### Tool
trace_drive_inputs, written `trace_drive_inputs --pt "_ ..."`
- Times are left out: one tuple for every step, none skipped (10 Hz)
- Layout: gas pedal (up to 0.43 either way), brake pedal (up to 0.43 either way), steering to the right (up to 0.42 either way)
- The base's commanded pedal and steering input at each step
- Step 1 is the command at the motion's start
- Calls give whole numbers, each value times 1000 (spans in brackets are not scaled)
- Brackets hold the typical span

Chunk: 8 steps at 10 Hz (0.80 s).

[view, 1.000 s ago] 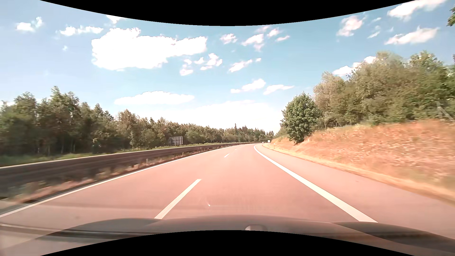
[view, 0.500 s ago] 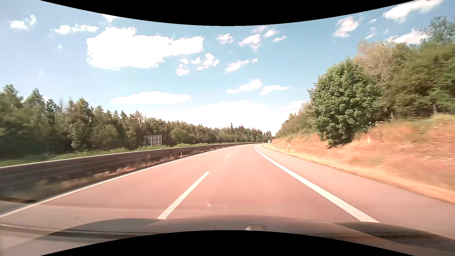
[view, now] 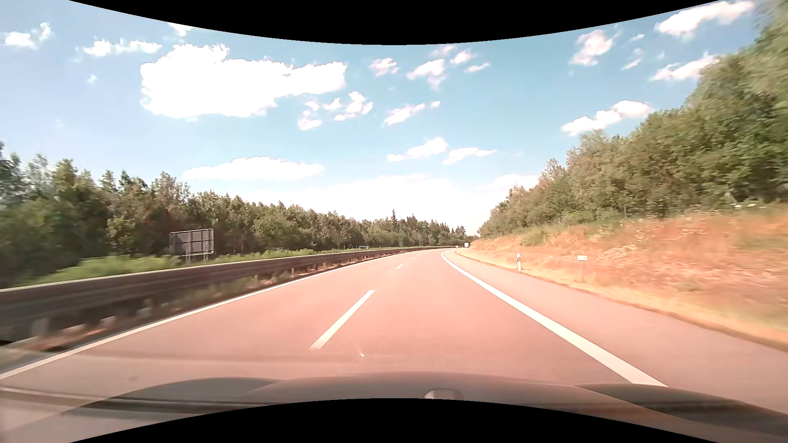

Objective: Follow the waypoints while adhering to traffic rules and regulations

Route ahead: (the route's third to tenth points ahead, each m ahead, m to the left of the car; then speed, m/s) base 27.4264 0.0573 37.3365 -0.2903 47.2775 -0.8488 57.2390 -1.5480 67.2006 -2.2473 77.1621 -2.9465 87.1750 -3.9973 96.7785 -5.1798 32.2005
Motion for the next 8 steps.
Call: trace_drive_inputs --pt "319 0 8" --pt "319 0 9" --pt "319 0 9" --pt "319 0 9" --pt "319 0 9" --pt "319 0 10" --pt "319 0 10" --pt "319 0 10"
